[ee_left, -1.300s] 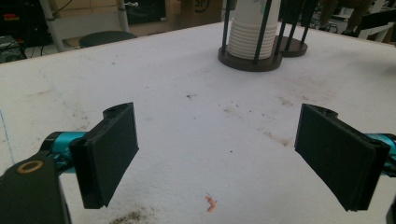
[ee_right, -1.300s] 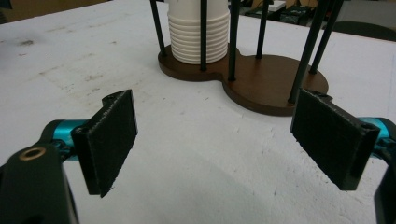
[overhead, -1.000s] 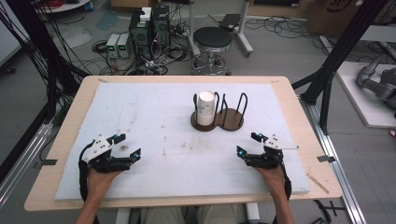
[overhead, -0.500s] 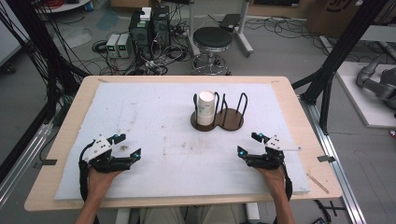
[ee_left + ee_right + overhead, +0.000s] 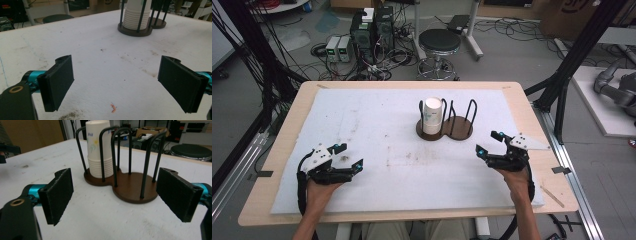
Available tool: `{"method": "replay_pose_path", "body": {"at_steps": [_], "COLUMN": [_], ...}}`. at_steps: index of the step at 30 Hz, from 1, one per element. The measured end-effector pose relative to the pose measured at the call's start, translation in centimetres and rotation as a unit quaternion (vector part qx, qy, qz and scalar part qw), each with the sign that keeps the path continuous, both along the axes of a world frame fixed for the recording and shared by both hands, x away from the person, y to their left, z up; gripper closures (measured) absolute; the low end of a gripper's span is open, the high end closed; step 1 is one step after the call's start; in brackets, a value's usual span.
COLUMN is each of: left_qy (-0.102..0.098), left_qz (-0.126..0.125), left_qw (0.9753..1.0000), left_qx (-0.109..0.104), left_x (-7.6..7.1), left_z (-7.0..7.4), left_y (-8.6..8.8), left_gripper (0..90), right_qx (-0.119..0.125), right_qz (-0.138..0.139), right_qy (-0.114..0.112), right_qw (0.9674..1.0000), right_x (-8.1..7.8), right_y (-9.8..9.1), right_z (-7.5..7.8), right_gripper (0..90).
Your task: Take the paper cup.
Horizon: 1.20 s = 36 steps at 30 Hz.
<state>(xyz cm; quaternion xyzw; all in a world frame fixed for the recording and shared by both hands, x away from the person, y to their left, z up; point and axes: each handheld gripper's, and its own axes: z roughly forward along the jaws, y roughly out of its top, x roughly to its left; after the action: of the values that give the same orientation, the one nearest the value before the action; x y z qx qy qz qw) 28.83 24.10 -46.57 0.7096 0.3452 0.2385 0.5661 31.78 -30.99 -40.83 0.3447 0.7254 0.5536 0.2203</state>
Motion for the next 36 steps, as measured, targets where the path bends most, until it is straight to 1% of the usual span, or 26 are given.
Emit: {"method": "replay_pose_path", "body": {"at_steps": [1,2,3,4,5,6,7,8,9,10,11,12,13,14,15,16,19,21,23,26,27,32,33,34,36], "left_qy": [0.0,0.001,0.002,0.002,0.002,0.002,0.003,0.003,0.002,0.002,0.004,0.004,0.004,0.004,0.004,0.004,0.004,0.004,0.005,0.005,0.005,0.006,0.007,0.007,0.007], "left_qz": [0.0,0.0,0.0,0.0,0.0,0.0,0.0,0.0,0.0,0.0,0.0,0.0,0.0,0.0,0.0,0.0,-0.001,-0.002,-0.001,-0.001,-0.001,-0.001,-0.002,-0.002,-0.001], "left_qw": [1.0,1.0,1.0,1.0,1.0,1.0,1.0,1.0,1.0,1.0,1.0,1.0,1.0,1.0,1.0,1.0,1.0,1.0,1.0,1.0,1.0,1.0,1.0,1.0,1.0], "left_qx": [0.0,-0.001,0.0,0.0,0.0,0.0,0.0,0.0,0.0,0.0,0.0,0.0,0.0,0.0,0.001,0.001,0.004,0.003,0.004,0.005,0.005,0.004,0.004,0.004,0.004], "left_x": [0.0,0.0,0.0,0.0,0.1,0.1,0.1,0.1,0.1,0.1,0.1,0.1,0.1,0.1,0.1,0.1,0.1,0.1,0.1,0.1,0.1,0.1,0.2,0.2,0.2], "left_z": [0.0,0.0,0.0,0.0,0.0,0.0,0.0,0.0,0.0,0.0,0.0,0.0,0.0,0.0,0.0,0.0,0.0,0.0,0.0,0.0,0.0,0.0,0.0,0.0,0.0], "left_y": [0.0,0.0,0.0,0.0,0.0,0.0,0.0,0.0,0.0,0.0,0.0,0.0,0.0,0.0,0.0,0.0,0.0,0.0,0.0,0.0,0.0,0.0,0.0,0.0,0.0], "left_gripper": [13.2,13.2,13.2,13.2,13.2,13.2,13.2,13.2,13.2,13.2,13.2,13.2,13.2,13.2,13.2,13.2,13.2,13.2,13.2,13.2,13.2,13.2,13.2,13.2,13.2], "right_qx": [-0.002,-0.002,-0.007,-0.007,-0.013,-0.013,-0.02,-0.02,-0.027,-0.027,-0.035,-0.035,-0.041,-0.041,-0.047,-0.047,-0.057,-0.059,-0.067,-0.072,-0.079,-0.086,-0.094,-0.094,-0.104], "right_qz": [0.002,0.002,0.006,0.006,0.007,0.007,0.011,0.011,0.014,0.014,0.017,0.017,0.019,0.019,0.02,0.02,0.026,0.028,0.033,0.034,0.038,0.046,0.053,0.053,0.064], "right_qy": [-0.004,-0.004,-0.004,-0.004,-0.004,-0.004,-0.004,-0.004,0.001,0.001,0.004,0.004,0.005,0.005,0.007,0.007,0.009,0.011,0.012,0.015,0.013,0.019,0.026,0.026,0.035], "right_qw": [1.0,1.0,1.0,1.0,0.9999,0.9999,0.9997,0.9997,0.9995,0.9995,0.9992,0.9992,0.999,0.999,0.9987,0.9987,0.998,0.9978,0.9971,0.9967,0.9961,0.9951,0.9938,0.9938,0.9919], "right_x": [0.4,0.4,0.9,0.9,1.4,1.4,1.8,1.8,2.3,2.3,2.8,2.8,3.3,3.3,3.8,3.8,4.7,4.8,5.5,5.9,6.3,7.1,7.6,7.6,8.3], "right_y": [-0.1,-0.1,-0.1,-0.1,0.0,0.0,0.1,0.1,0.1,0.1,0.2,0.2,0.2,0.2,0.3,0.3,0.3,0.4,0.5,0.6,0.8,1.2,1.4,1.4,1.9], "right_z": [1.0,1.0,2.1,2.1,3.1,3.1,3.9,3.9,4.6,4.6,5.5,5.5,6.2,6.2,6.9,6.9,8.1,8.3,9.1,9.6,10.0,10.6,10.8,10.8,11.1], "right_gripper": [15.0,15.0,15.0,15.0,15.0,15.0,15.0,15.0,15.0,15.0,15.0,15.0,15.0,15.0,15.0,15.0,15.0,15.0,15.0,15.0,15.0,15.0,15.0,15.0,15.0]}}
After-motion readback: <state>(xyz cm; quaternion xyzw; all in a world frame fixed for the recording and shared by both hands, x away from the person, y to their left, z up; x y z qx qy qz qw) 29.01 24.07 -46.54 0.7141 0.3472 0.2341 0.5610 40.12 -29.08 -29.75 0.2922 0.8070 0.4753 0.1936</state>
